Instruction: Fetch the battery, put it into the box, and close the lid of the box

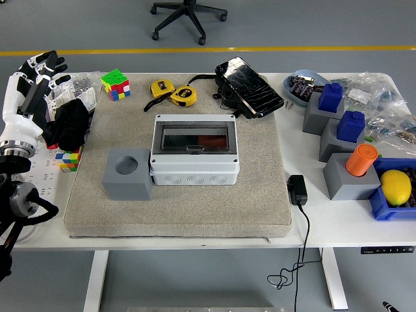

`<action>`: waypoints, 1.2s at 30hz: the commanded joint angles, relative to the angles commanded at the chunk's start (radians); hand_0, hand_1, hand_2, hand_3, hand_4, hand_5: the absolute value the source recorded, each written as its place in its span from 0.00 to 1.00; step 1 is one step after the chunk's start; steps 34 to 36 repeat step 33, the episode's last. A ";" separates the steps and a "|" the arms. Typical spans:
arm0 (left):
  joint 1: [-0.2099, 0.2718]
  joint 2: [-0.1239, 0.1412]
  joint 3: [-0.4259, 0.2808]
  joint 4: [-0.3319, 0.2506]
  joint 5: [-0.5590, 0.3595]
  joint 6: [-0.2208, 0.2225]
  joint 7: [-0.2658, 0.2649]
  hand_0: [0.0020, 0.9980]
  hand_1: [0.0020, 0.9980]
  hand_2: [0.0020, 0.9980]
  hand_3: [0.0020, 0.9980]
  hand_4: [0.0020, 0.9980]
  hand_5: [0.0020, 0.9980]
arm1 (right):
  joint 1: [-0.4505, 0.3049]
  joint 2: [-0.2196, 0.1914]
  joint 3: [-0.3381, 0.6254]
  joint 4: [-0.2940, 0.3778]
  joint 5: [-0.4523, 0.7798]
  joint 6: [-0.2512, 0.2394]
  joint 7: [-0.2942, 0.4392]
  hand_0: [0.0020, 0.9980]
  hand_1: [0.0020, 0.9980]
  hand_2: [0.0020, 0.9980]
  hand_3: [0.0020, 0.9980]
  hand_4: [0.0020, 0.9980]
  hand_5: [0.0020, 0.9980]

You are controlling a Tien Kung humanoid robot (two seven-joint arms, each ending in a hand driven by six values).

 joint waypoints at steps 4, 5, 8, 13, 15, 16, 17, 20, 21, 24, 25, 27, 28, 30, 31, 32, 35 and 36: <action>0.001 -0.001 0.001 0.000 0.002 0.000 0.003 0.60 0.68 0.62 0.60 0.95 0.48 | -0.001 0.001 0.003 -0.001 0.000 0.000 0.000 0.57 0.64 0.64 0.54 0.86 0.40; 0.000 -0.002 0.000 -0.001 0.003 0.001 0.004 0.60 0.68 0.62 0.60 0.95 0.48 | -0.001 0.002 0.005 -0.001 -0.001 0.000 0.000 0.57 0.64 0.64 0.54 0.86 0.40; 0.001 -0.005 -0.003 -0.002 0.004 0.004 0.005 0.58 0.68 0.62 0.60 0.94 0.47 | -0.003 0.003 0.009 -0.001 -0.002 0.000 0.001 0.57 0.64 0.64 0.54 0.86 0.40; 0.006 -0.010 -0.009 -0.005 0.007 0.003 0.007 0.58 0.68 0.62 0.60 0.94 0.47 | -0.009 0.006 0.010 -0.002 -0.001 0.001 0.000 0.57 0.64 0.64 0.54 0.86 0.40; 0.007 -0.010 -0.012 -0.010 0.009 0.003 0.007 0.58 0.68 0.62 0.60 0.94 0.47 | -0.009 0.006 0.011 -0.004 -0.001 -0.002 0.001 0.57 0.64 0.64 0.54 0.86 0.40; 0.008 -0.010 -0.014 -0.013 0.010 0.004 0.007 0.58 0.68 0.62 0.60 0.94 0.47 | -0.009 0.006 0.012 -0.004 -0.001 -0.003 0.002 0.57 0.64 0.64 0.54 0.86 0.40; 0.009 -0.010 -0.016 -0.015 0.012 0.004 0.007 0.58 0.68 0.62 0.60 0.94 0.47 | -0.008 0.006 0.013 -0.004 -0.002 -0.005 0.003 0.57 0.64 0.64 0.54 0.86 0.40; 0.012 -0.010 -0.022 -0.018 0.014 0.005 0.007 0.57 0.68 0.62 0.60 0.94 0.47 | -0.005 0.004 0.015 -0.003 -0.003 -0.005 0.002 0.57 0.64 0.64 0.54 0.86 0.40; 0.012 -0.011 -0.023 -0.019 0.015 0.005 0.007 0.57 0.68 0.62 0.60 0.94 0.47 | -0.004 0.004 0.015 -0.003 -0.004 -0.005 0.002 0.57 0.64 0.64 0.54 0.86 0.40; 0.014 -0.011 -0.026 -0.020 0.015 0.005 0.006 0.57 0.68 0.62 0.60 0.94 0.47 | -0.003 0.003 0.017 -0.002 -0.004 -0.004 0.000 0.57 0.64 0.64 0.54 0.86 0.40; 0.014 -0.011 -0.027 -0.020 0.016 0.006 0.006 0.57 0.67 0.61 0.60 0.94 0.47 | -0.002 0.003 0.018 -0.002 -0.004 -0.003 -0.001 0.57 0.64 0.64 0.54 0.86 0.40; 0.013 -0.010 -0.029 -0.022 0.017 0.006 0.007 0.57 0.67 0.61 0.60 0.94 0.47 | -0.001 0.004 0.018 -0.002 -0.004 -0.002 -0.002 0.57 0.64 0.64 0.54 0.86 0.40; 0.013 -0.009 -0.030 -0.023 0.017 0.007 0.007 0.57 0.67 0.61 0.60 0.94 0.47 | -0.001 0.005 0.018 -0.002 -0.005 -0.001 -0.002 0.57 0.64 0.64 0.54 0.86 0.40; 0.013 -0.009 -0.034 -0.025 0.018 0.009 0.007 0.57 0.67 0.61 0.60 0.94 0.47 | 0.000 0.006 0.019 -0.001 -0.005 0.000 -0.002 0.57 0.64 0.64 0.54 0.86 0.40; 0.014 -0.009 -0.035 -0.025 0.019 0.009 0.008 0.57 0.67 0.61 0.60 0.93 0.47 | 0.000 0.007 0.019 -0.002 -0.004 0.000 -0.002 0.57 0.64 0.64 0.54 0.86 0.40; 0.015 -0.009 -0.037 -0.026 0.019 0.009 0.007 0.57 0.67 0.61 0.60 0.93 0.47 | 0.000 0.007 0.019 -0.002 -0.004 0.001 -0.002 0.57 0.64 0.64 0.54 0.86 0.40; 0.015 -0.009 -0.037 -0.026 0.019 0.009 0.007 0.57 0.67 0.61 0.60 0.93 0.47 | -0.001 0.007 0.019 -0.002 -0.004 0.000 -0.002 0.57 0.64 0.64 0.54 0.86 0.40; 0.015 -0.009 -0.037 -0.026 0.019 0.009 0.007 0.57 0.67 0.61 0.60 0.93 0.47 | -0.001 0.007 0.019 -0.002 -0.004 0.000 -0.002 0.57 0.64 0.64 0.54 0.86 0.40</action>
